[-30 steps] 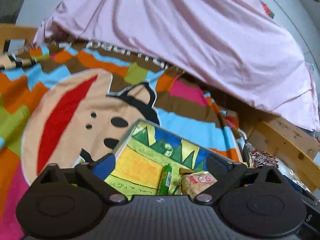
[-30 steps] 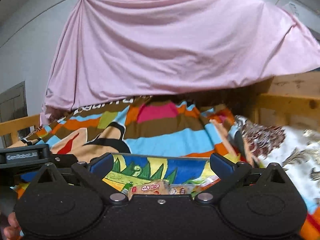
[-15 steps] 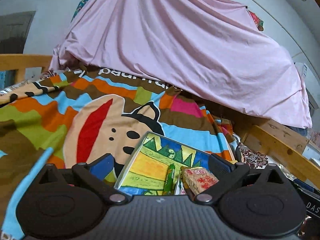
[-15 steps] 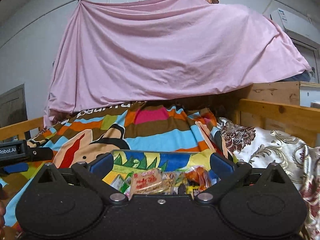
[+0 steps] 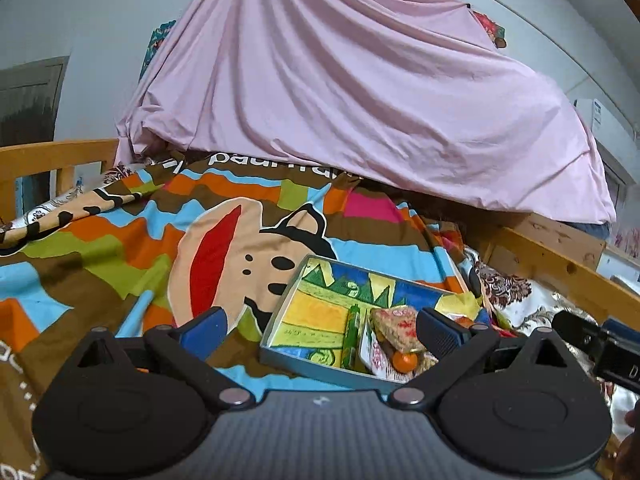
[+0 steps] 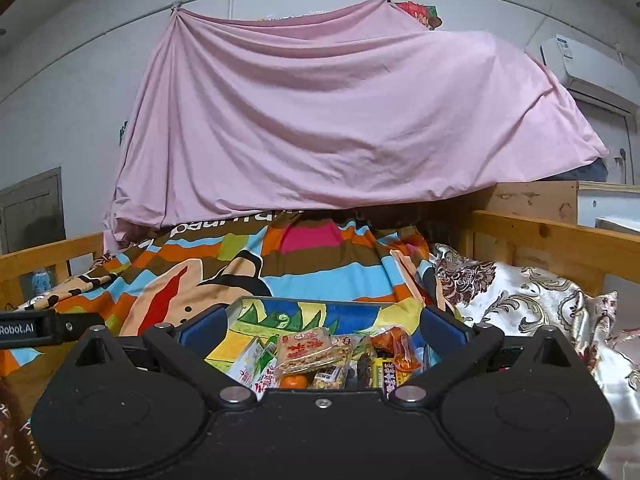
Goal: Organize snacks
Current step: 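Lift both tools up and away from the tray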
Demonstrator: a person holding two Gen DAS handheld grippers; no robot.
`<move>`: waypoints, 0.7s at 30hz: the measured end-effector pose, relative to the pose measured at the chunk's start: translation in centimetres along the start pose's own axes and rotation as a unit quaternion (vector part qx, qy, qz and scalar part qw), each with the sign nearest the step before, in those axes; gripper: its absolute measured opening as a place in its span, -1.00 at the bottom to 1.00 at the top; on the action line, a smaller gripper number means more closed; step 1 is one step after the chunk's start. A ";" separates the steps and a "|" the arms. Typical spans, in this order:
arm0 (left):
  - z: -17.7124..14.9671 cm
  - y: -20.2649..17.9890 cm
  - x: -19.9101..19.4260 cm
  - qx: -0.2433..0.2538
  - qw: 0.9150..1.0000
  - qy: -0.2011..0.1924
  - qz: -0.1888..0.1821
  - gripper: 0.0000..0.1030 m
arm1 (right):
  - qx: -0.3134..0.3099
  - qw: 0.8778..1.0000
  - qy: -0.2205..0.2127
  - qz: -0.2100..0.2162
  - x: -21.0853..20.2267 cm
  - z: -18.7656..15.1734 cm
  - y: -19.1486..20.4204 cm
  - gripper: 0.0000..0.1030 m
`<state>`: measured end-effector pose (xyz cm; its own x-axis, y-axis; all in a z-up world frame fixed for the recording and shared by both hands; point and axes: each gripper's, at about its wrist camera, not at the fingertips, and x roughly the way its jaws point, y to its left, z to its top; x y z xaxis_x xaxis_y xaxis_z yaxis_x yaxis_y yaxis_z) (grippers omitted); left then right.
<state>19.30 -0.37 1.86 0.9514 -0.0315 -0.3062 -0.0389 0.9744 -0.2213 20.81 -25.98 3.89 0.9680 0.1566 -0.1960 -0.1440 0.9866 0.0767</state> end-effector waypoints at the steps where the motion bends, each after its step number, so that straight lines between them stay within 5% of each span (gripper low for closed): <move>1: -0.1 -0.1 -0.3 0.000 1.000 0.002 0.001 0.99 | 0.003 1.000 0.000 0.001 -0.3 0.0 0.0 0.98; 21: -2.2 0.4 -4.3 0.003 1.000 0.021 0.010 0.99 | -0.020 1.000 0.025 0.003 -5.6 -2.2 1.7 0.99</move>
<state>14.53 -0.32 1.01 0.9372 -0.0213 -0.3483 -0.0555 0.9763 -0.2091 14.69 -25.08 2.94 0.9560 0.1635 -0.2435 -0.1586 0.9865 0.0396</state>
